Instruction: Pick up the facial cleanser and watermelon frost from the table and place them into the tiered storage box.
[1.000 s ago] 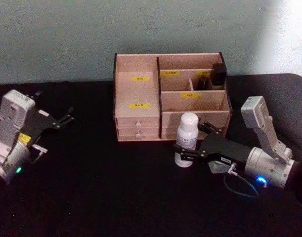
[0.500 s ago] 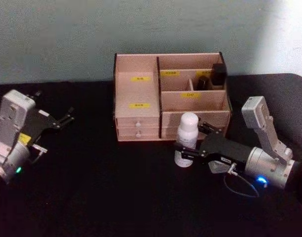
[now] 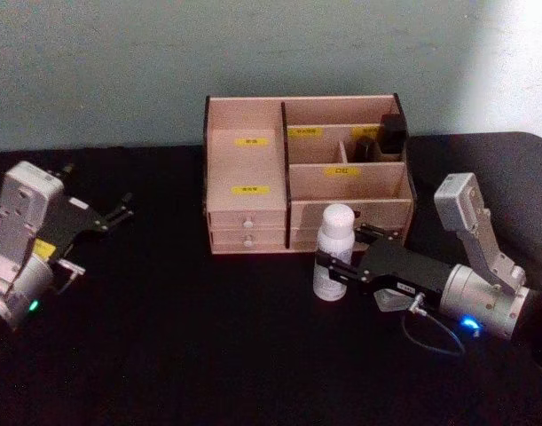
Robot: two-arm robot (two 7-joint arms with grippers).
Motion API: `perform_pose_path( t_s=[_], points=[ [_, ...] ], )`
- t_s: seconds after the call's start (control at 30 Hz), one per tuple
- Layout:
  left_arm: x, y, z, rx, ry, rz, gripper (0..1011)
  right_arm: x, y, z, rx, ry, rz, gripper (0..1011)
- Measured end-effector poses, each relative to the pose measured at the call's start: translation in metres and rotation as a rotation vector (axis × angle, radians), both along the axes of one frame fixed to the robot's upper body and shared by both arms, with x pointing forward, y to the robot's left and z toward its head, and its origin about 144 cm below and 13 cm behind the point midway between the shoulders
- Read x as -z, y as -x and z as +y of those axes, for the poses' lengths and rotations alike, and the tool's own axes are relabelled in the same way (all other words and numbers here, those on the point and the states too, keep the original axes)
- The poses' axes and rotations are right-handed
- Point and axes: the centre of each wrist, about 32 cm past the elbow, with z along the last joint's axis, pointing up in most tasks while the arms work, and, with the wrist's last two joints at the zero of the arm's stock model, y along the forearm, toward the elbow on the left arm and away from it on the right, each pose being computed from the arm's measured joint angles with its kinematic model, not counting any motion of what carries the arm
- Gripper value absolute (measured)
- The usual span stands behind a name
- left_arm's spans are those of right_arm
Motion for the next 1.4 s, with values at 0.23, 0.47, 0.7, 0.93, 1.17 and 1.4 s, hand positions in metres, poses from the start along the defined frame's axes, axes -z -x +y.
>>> perform_pose_path(
  t_s=[0.23, 0.47, 0.7, 0.93, 1.17, 1.4],
  points=[
    [0.000, 0.000, 0.000, 0.000, 0.000, 0.000, 1001, 0.000, 0.000, 0.000, -0.002, 0.000, -0.001, 593],
    [0.000, 0.000, 0.000, 0.000, 0.000, 0.000, 1001, -0.008, 0.001, -0.002, -0.057, -0.006, -0.022, 593],
    [0.000, 0.000, 0.000, 0.000, 0.000, 0.000, 1001, -0.027, -0.002, -0.002, -0.067, -0.046, -0.068, 593],
    [0.000, 0.000, 0.000, 0.000, 0.000, 0.000, 1001, -0.051, -0.014, 0.003, -0.006, -0.095, -0.151, 593],
    [0.000, 0.000, 0.000, 0.000, 0.000, 0.000, 1001, -0.062, -0.031, 0.009, 0.096, -0.123, -0.193, 593],
    [0.000, 0.000, 0.000, 0.000, 0.000, 0.000, 1001, -0.066, -0.047, 0.013, 0.153, -0.123, -0.216, 593]
  ],
)
